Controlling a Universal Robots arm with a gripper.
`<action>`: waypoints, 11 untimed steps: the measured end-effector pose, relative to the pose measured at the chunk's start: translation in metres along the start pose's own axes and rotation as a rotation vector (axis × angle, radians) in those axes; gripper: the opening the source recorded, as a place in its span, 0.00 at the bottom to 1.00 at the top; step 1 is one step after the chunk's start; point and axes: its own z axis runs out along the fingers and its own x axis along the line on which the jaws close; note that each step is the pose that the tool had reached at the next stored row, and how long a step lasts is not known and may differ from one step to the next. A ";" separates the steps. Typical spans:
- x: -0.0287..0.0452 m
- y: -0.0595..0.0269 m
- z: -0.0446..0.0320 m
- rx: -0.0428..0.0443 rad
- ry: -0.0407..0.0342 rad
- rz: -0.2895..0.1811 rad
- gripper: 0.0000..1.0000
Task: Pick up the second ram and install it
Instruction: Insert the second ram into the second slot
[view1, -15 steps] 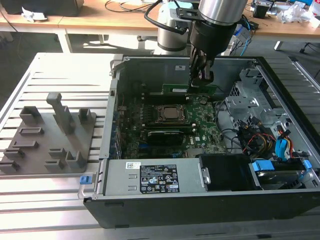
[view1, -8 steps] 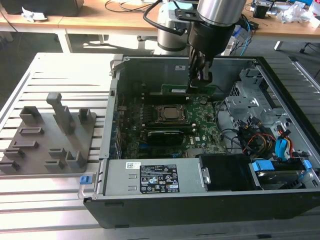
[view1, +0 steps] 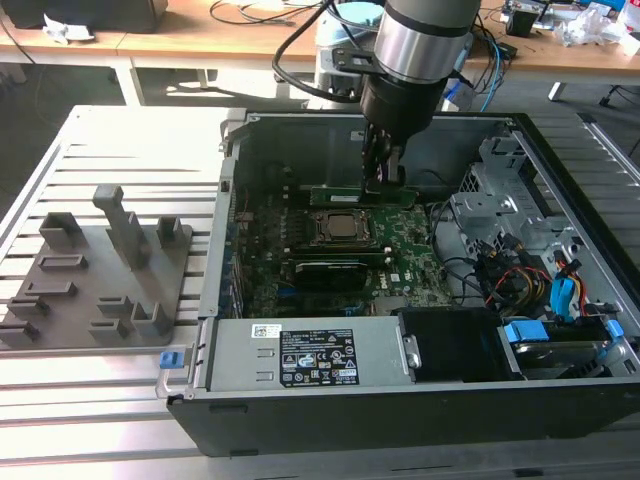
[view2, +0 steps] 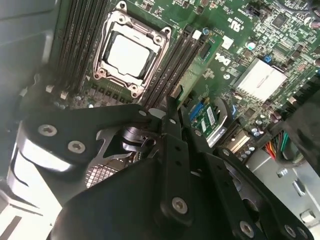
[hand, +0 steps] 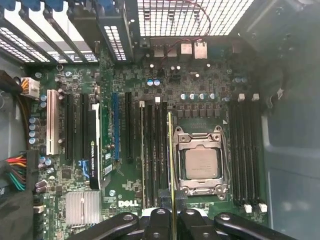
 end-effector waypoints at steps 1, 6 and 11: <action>0.0002 -0.0002 0.0041 0.0000 0.0001 0.000 0.14; 0.0006 0.0001 0.0173 0.0000 0.0001 0.000 0.14; 0.0011 -0.0009 0.0335 -0.0009 0.0000 0.000 0.14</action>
